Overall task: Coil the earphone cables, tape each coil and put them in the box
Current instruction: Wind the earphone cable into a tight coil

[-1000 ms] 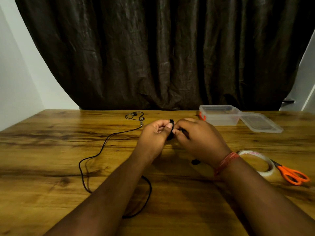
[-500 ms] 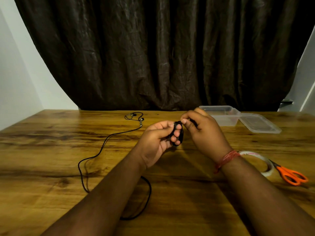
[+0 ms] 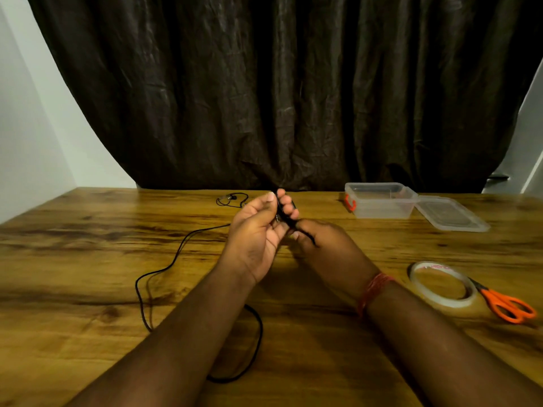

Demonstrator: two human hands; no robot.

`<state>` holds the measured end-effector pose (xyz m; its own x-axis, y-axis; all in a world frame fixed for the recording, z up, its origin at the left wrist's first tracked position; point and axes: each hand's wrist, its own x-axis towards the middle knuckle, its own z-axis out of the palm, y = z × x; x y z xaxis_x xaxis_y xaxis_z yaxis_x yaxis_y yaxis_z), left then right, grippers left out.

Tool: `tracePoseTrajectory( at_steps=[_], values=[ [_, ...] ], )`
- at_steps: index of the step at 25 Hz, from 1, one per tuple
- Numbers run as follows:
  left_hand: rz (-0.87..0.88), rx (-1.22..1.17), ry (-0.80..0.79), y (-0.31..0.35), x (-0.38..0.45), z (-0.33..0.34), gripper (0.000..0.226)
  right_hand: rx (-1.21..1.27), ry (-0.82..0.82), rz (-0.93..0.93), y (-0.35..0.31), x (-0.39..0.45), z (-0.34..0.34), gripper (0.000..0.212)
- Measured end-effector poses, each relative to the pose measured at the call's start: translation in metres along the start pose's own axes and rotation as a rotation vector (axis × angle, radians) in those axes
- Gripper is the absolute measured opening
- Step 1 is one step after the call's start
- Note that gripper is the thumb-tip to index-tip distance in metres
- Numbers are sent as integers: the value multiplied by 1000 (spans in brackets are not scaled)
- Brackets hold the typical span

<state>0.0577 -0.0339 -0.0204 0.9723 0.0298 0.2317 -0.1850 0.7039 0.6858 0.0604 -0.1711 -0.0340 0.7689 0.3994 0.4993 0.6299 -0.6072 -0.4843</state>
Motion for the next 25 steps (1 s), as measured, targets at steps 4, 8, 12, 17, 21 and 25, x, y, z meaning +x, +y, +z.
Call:
tracePoseTrajectory(
  at_steps=[4,8,12,17,21,25],
  values=[
    [89,135,43,-3,2,-6,17,-158,-40,-64,-5,-2,3,21],
    [120,299,68,-7,2,-6,16,-214,45,-106,-8,-2,-5,21],
    [101,498,65,-13,1,-6,18,-176,111,-149,-8,-3,-5,15],
    [-18,585,53,-15,-1,-7,22,-140,131,-177,-2,-2,-3,18],
    [-181,538,38,-13,-1,-5,27,-191,95,-166,3,-1,-8,20],
    [-254,567,-30,-12,-3,-6,27,-283,94,-142,7,-1,-16,26]
  ],
)
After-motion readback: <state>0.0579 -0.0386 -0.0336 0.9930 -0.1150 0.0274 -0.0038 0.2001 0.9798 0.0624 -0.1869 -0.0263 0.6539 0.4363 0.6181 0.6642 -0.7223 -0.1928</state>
